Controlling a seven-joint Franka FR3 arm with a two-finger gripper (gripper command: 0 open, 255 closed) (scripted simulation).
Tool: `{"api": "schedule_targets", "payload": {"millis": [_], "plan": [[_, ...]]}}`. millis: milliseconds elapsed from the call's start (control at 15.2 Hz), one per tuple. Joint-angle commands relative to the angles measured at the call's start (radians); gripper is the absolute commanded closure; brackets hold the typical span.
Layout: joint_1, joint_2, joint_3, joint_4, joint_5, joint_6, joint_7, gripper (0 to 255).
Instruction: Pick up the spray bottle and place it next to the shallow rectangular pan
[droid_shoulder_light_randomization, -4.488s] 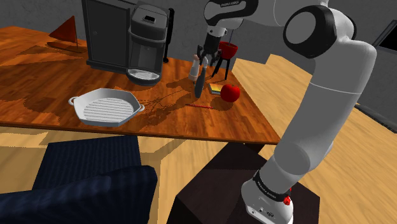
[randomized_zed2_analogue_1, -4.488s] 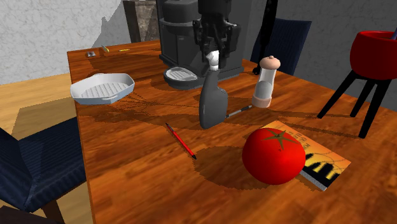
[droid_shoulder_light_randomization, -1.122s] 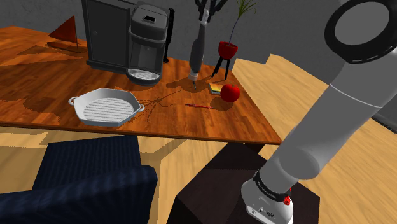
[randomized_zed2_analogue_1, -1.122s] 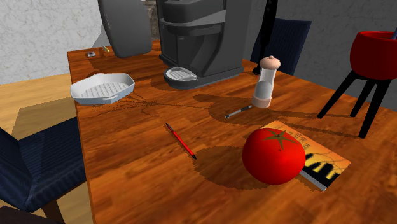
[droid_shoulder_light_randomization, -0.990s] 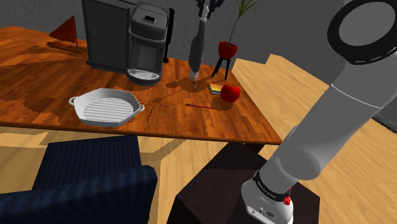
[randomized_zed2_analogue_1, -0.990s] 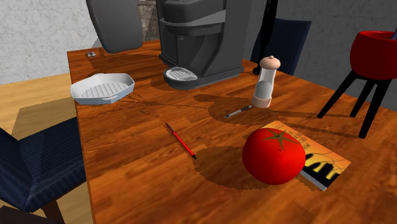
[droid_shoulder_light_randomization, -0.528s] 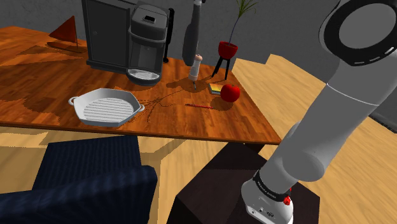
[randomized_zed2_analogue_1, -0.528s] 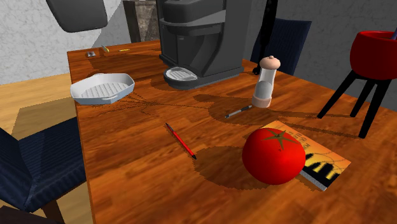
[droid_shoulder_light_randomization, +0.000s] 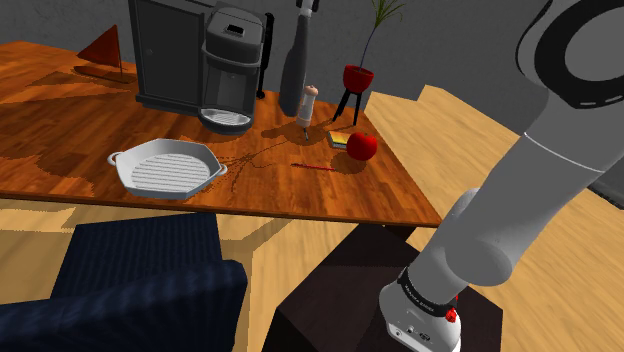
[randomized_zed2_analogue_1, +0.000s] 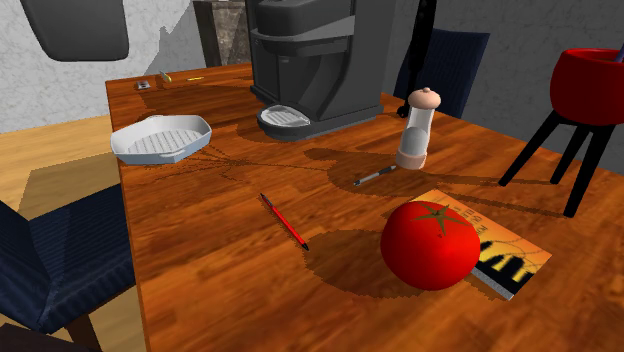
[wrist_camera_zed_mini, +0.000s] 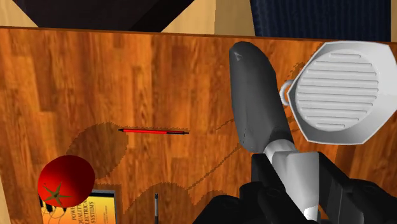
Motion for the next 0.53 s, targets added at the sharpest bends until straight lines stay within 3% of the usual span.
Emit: {"api": "schedule_targets", "payload": {"millis": [0, 462], "plan": [[-0.001, -0.022, -0.001, -0.058, 0.003, 0.037, 0.000, 255], [-0.004, -0.092, -0.006, -0.247, 0.012, 0.156, -0.003, 255]]}}
